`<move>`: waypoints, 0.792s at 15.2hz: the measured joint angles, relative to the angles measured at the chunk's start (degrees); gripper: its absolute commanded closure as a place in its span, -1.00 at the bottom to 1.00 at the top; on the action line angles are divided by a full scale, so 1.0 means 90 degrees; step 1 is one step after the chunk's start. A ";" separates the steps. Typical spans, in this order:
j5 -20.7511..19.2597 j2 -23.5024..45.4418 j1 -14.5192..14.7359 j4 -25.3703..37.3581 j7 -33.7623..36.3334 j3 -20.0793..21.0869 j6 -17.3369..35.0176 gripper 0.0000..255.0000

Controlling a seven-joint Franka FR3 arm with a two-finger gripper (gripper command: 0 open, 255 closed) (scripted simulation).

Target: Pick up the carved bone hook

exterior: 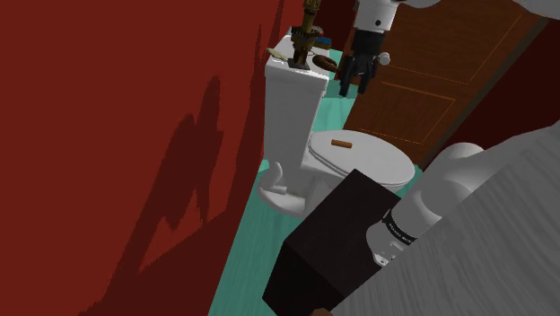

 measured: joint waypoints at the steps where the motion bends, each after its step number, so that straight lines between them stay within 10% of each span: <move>1: -0.0036 0.0189 -0.0021 0.0134 -0.0069 -0.0062 0.0099 -1.00; 12: -0.0165 0.2198 -0.0290 0.1718 -0.1050 -0.0849 0.1007 -1.00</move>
